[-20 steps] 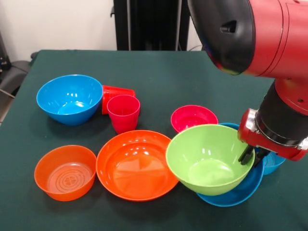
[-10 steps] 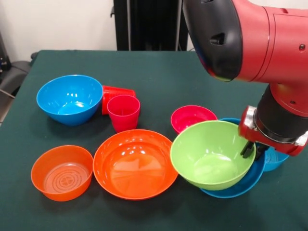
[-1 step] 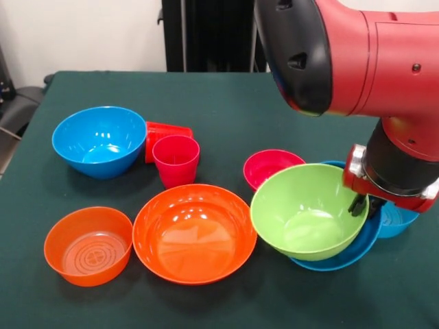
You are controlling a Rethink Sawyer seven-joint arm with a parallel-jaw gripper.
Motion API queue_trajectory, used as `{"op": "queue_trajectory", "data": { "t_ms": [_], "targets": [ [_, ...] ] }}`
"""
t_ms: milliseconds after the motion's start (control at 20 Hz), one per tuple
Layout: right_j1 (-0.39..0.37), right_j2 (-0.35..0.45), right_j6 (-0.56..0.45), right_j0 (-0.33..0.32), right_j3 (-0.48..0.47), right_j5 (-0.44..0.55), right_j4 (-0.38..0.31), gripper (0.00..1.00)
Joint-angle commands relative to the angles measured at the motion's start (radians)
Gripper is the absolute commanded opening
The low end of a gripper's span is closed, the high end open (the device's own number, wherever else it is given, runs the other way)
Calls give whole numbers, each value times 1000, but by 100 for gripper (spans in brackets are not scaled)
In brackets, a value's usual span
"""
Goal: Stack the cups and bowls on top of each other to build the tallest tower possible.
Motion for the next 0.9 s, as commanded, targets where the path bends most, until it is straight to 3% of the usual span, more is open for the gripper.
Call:
{"op": "queue_trajectory", "data": {
  "t_ms": [50,300,450,650,900],
  "targets": [
    [-32,168,-340,-21,249,-89,-37,0],
    [-111,165,-323,-23,356,-97,-52,0],
    [-168,174,-277,-34,430,-47,-25,0],
    [-218,197,-309,-59,451,10,-23,0],
    [-245,219,-294,-85,464,15,-33,0]
  ]
}}
